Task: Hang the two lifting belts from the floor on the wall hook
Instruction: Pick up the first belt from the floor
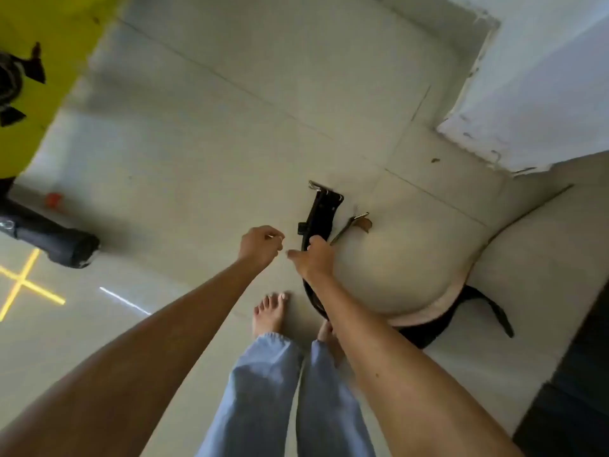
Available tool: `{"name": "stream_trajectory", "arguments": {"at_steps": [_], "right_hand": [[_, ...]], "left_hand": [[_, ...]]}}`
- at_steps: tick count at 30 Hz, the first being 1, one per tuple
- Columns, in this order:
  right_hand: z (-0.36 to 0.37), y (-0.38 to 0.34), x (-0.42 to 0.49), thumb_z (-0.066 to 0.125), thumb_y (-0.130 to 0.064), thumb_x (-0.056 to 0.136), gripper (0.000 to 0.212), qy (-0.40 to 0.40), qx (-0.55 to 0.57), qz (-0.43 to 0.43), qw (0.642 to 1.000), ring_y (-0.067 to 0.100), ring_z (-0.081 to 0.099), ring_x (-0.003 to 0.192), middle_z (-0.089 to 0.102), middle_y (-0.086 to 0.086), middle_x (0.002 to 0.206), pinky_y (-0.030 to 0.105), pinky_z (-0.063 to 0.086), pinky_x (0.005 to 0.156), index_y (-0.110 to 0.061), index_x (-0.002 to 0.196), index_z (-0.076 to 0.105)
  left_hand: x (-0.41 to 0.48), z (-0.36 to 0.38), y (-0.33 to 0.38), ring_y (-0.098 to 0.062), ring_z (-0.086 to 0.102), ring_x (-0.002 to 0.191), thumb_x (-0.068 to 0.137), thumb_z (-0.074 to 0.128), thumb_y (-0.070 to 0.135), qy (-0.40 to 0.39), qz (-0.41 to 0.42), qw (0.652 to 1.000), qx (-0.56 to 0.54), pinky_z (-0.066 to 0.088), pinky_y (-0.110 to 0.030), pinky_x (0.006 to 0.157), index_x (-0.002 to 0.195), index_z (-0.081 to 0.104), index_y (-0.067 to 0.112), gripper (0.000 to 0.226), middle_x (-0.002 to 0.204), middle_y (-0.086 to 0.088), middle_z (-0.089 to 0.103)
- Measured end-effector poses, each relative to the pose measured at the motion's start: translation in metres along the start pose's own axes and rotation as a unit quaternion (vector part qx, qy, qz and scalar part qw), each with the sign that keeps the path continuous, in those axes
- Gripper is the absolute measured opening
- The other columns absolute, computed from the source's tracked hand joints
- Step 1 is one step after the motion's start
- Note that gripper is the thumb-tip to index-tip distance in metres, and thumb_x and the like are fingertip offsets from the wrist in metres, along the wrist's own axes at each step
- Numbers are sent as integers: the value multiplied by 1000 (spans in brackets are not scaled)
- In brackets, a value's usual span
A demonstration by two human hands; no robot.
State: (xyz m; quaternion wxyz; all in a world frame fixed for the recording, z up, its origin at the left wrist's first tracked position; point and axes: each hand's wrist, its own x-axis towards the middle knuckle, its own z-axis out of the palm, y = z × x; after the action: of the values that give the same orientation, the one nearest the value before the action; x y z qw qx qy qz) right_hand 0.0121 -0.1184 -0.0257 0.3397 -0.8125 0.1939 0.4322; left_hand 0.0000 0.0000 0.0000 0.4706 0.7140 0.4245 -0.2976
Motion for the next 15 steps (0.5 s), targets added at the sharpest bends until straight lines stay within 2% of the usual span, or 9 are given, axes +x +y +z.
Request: {"name": "stream_trajectory", "arguments": {"at_steps": [1,3,4,6,8,10,12,13,15], "right_hand": [[13,5,20,75,-21,81,37,2,-8,5,1000,21,53,87,53,10,99,21,40,58,-6,103,50],[41,18,67,78,-20,78,57,30,-36,16,999,26,60,100,57,14,111,30,50,70,0,122,48],[52,24,86,78,-19,78,71,36,-57,23,997,30,59,112,55,17,124,35,54,80,1,134,40],[71,40,120,72,-18,83,90,63,-93,27,993,34,50,128,42,21,142,38,51,97,2,151,16],[79,50,137,63,-13,88,89,88,-79,40,992,36,45,132,36,24,148,38,46,103,2,153,4],[74,52,142,58,-4,88,71,114,-13,59,992,38,51,127,46,24,143,39,48,98,3,149,22],[53,48,132,55,2,88,49,107,119,90,983,39,59,118,58,25,131,40,50,93,4,135,45],[39,46,122,53,6,87,42,84,190,101,973,39,61,112,61,26,126,42,52,91,5,129,52],[5,38,92,54,9,87,34,7,257,98,961,37,66,103,67,25,117,44,55,87,1,118,62]], "left_hand": [[20,10,-9,-22,64,75,84,51,6,-1,-11,1000,-11,55,-35,74,93,72,14,24,89,-10,73],[62,28,-30,-21,63,75,84,50,5,4,-28,999,-36,53,-32,71,94,72,11,25,90,-10,73],[80,36,-42,-20,63,75,86,50,6,0,-45,998,-45,52,-31,70,95,72,11,24,90,-10,72],[109,50,-62,-19,62,75,89,51,10,-4,-57,996,-69,51,-30,70,95,70,11,20,88,-8,71],[127,57,-75,-19,61,76,90,54,15,-2,-76,991,-107,52,-33,72,93,68,12,15,87,-8,69],[134,58,-83,-20,59,74,91,55,16,3,-95,984,-150,51,-33,72,86,66,13,13,86,-9,67],[126,58,-81,-21,57,74,91,57,18,5,-106,978,-178,52,-34,75,81,64,14,13,89,-10,64],[118,57,-76,-20,57,76,91,60,21,0,-106,976,-192,53,-35,77,83,64,14,12,91,-10,63],[94,54,-54,-21,61,79,89,64,29,-28,-106,969,-220,55,-34,76,94,67,8,22,94,-11,65]]}}
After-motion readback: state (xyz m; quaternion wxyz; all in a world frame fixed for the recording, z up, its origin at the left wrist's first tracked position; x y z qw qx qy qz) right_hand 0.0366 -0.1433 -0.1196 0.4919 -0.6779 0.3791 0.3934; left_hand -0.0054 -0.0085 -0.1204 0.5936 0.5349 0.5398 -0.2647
